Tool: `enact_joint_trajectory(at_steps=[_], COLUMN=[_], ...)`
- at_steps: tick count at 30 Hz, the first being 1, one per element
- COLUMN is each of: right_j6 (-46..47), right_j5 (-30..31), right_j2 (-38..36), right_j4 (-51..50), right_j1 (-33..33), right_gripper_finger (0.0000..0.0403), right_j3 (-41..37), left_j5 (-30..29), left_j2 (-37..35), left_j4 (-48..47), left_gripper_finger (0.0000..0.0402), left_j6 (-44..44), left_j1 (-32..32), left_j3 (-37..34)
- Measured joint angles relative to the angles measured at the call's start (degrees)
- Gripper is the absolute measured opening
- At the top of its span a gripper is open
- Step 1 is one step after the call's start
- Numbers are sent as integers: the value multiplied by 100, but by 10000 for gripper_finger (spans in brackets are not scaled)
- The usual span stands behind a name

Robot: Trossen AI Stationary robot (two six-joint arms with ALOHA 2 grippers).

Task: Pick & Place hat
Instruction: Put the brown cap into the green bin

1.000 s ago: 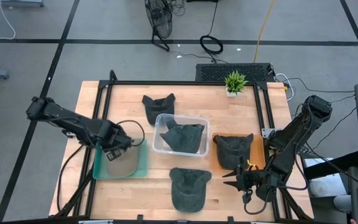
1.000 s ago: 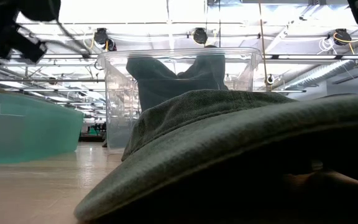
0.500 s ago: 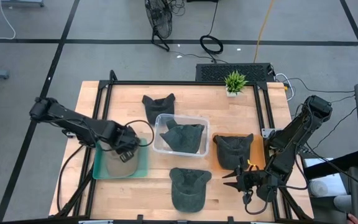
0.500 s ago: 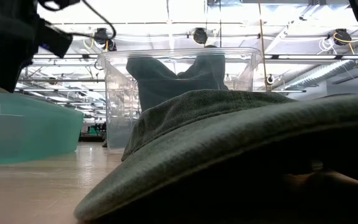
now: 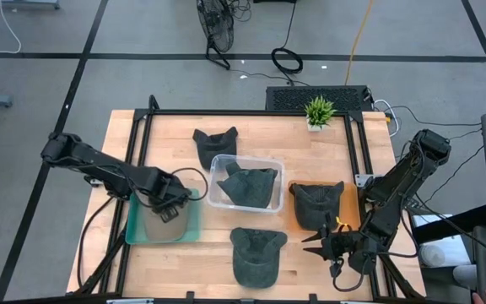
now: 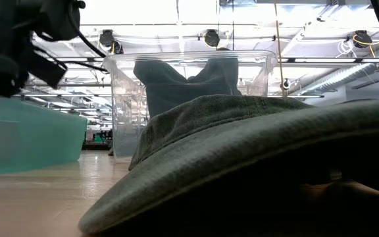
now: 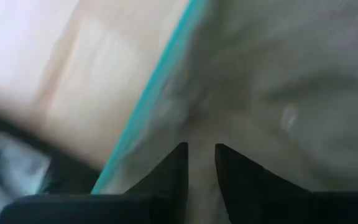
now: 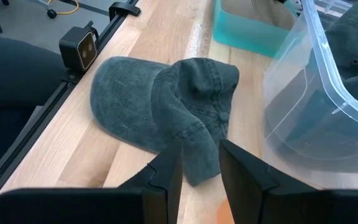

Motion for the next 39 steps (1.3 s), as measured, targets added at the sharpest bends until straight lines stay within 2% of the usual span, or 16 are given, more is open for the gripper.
enact_joint_trajectory(at_steps=[6, 11, 22, 27, 36, 39], right_j6=[23, 41, 90, 148, 151, 149], right_j5=[0, 0, -6, -6, -4, -4], right_j2=[0, -2, -2, -2, -2, -2], right_j4=[0, -2, -7, -7, -17, -19], right_j1=[-10, 32, 34, 34, 32, 32], right_gripper_finger=[93, 93, 93, 93, 93, 93], right_j3=[0, 0, 0, 0, 4, 4], left_j5=[-269, -272, 189, 666, 559, 585], left_j2=[-265, -415, -356, -356, -358, -358], left_j4=[-1201, -1280, -1292, -1116, -1070, -1088], left_gripper_finger=[90, 90, 90, 90, 90, 90], left_j6=[-164, -626, -1252, -1313, -1408, -1179], left_j1=[19, -94, -293, -293, -293, -260], left_j3=[769, 959, 385, -63, -55, -49])
